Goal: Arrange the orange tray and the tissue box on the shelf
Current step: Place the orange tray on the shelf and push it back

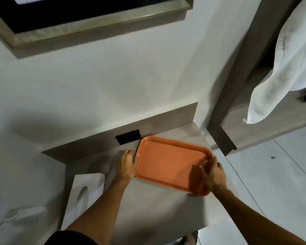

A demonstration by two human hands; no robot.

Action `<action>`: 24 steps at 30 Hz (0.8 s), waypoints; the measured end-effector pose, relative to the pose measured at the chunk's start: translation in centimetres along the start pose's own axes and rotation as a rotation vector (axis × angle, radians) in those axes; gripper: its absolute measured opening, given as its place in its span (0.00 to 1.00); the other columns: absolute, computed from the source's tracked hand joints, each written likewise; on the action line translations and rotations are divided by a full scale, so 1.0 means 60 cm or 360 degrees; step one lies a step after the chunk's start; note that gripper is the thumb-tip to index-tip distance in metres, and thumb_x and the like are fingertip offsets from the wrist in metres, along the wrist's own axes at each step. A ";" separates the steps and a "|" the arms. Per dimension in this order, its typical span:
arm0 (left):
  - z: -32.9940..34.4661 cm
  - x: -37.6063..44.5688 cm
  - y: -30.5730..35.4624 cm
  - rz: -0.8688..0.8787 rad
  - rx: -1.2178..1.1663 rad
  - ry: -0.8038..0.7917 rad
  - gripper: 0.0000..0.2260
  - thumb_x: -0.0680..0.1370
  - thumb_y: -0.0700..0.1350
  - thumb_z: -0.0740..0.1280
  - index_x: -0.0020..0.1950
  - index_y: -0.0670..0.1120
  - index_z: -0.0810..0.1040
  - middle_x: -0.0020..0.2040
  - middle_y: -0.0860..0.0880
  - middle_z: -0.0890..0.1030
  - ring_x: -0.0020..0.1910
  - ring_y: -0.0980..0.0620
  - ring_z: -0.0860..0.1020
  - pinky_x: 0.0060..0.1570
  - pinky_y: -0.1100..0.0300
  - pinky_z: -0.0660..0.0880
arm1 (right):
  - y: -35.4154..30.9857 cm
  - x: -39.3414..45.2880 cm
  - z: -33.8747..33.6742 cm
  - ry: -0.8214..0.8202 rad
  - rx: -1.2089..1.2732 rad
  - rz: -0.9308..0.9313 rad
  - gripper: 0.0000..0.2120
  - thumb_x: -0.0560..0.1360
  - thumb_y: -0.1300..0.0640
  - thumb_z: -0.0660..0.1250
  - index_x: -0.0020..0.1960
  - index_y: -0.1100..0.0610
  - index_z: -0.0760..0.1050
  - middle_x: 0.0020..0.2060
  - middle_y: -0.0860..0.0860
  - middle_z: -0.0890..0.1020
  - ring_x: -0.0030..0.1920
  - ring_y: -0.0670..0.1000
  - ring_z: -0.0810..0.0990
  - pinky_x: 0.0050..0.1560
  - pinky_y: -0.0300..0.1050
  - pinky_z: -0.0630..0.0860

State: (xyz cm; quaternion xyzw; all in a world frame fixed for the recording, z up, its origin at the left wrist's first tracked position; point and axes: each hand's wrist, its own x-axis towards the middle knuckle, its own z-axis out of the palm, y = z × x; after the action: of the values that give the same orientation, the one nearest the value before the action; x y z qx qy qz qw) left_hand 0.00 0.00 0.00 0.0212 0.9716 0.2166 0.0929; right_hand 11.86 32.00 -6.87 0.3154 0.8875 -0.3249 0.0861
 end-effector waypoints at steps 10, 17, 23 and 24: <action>0.074 0.065 -0.021 -0.0307 -0.0143 -0.0066 0.13 0.85 0.39 0.63 0.67 0.38 0.81 0.64 0.36 0.84 0.63 0.35 0.83 0.63 0.45 0.79 | 0.035 0.036 0.027 0.0167 0.0082 0.0212 0.17 0.84 0.68 0.66 0.72 0.69 0.77 0.65 0.71 0.84 0.66 0.73 0.83 0.68 0.67 0.81; 0.093 0.061 -0.048 -0.0633 -0.0448 -0.0027 0.11 0.82 0.34 0.63 0.51 0.44 0.85 0.47 0.46 0.81 0.49 0.46 0.79 0.49 0.56 0.73 | 0.021 0.062 0.025 0.0148 0.0091 0.0139 0.16 0.86 0.67 0.66 0.73 0.67 0.77 0.66 0.68 0.85 0.66 0.71 0.84 0.69 0.66 0.82; 0.081 -0.009 -0.097 -0.0850 -0.0541 0.0097 0.12 0.85 0.40 0.63 0.66 0.43 0.82 0.62 0.41 0.82 0.64 0.39 0.80 0.66 0.47 0.77 | -0.053 0.103 0.031 -0.0015 0.0064 -0.0074 0.17 0.87 0.65 0.66 0.74 0.65 0.77 0.66 0.67 0.85 0.66 0.70 0.84 0.70 0.65 0.82; 0.080 -0.016 -0.105 -0.0868 -0.0542 0.0132 0.12 0.85 0.39 0.63 0.65 0.40 0.82 0.62 0.37 0.83 0.64 0.36 0.81 0.65 0.45 0.77 | -0.068 0.112 0.034 -0.0032 0.0059 -0.0105 0.17 0.87 0.65 0.66 0.75 0.65 0.77 0.66 0.67 0.85 0.66 0.69 0.85 0.70 0.65 0.83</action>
State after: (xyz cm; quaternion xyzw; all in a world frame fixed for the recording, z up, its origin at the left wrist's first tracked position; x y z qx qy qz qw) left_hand 1.86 -3.80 -6.77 -0.2645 0.8942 0.3439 0.1099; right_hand 3.95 31.68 -8.72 0.2842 0.8903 -0.3471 0.0783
